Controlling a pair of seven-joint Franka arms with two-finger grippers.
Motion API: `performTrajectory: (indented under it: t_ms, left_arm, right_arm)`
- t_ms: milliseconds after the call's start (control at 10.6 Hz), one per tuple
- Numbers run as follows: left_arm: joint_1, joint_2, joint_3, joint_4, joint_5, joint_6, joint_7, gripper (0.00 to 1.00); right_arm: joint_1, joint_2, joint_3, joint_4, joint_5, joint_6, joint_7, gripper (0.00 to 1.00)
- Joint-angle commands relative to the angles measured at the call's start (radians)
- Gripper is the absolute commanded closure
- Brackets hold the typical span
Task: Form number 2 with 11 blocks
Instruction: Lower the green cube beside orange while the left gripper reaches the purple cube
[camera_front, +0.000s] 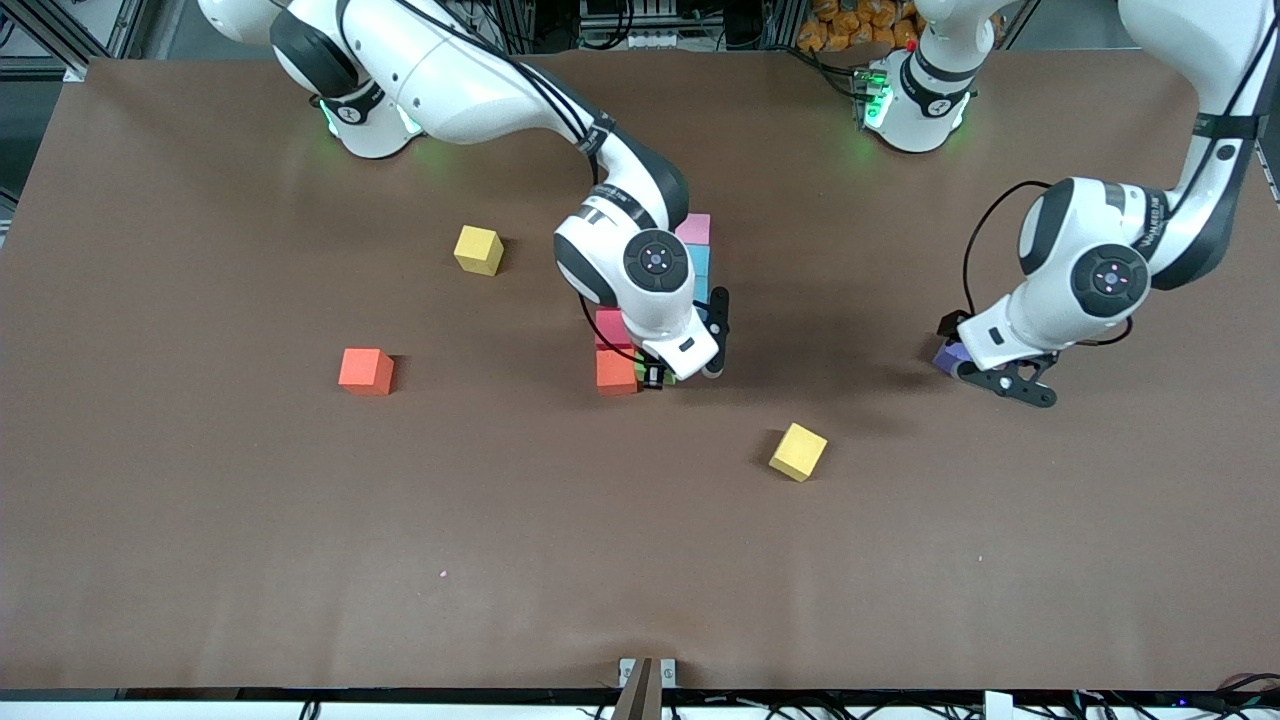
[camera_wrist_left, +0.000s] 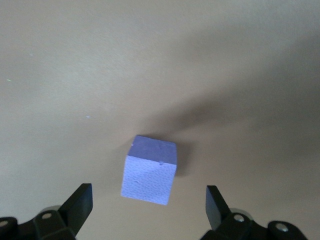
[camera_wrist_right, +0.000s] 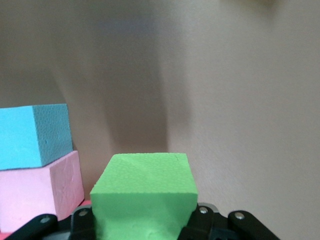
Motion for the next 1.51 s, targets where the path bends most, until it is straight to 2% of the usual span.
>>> performTrajectory:
  t_ms: [0,188,282,471,847,1412]
  left_arm:
    - [0.023,-0.042,-0.004,-0.097,0.018,0.088,0.021,0.0]
    - [0.04,-0.028,-0.004,-0.112,0.035,0.119,0.023,0.0]
    - [0.042,-0.013,-0.002,-0.114,0.079,0.131,0.023,0.0]
    - [0.124,0.039,-0.005,-0.114,0.116,0.18,0.024,0.0]
    - [0.125,0.044,-0.007,-0.126,0.116,0.18,0.001,0.0]
    - [0.118,0.078,-0.01,-0.125,0.115,0.182,0.009,0.0]
  right_arm:
    - [0.003,0.045,0.002,0.04,-0.016,0.023,-0.029,0.74]
    - [0.005,0.053,0.002,0.039,-0.019,0.031,-0.031,0.74]
    - [0.005,0.056,0.002,0.031,-0.02,0.031,-0.042,0.74]
    - [0.003,0.057,-0.001,0.021,-0.046,0.031,-0.045,0.72]
    - [-0.002,0.057,-0.001,-0.002,-0.1,0.031,-0.048,0.71]
    - [-0.003,0.057,-0.001,-0.027,-0.12,0.043,-0.05,0.71]
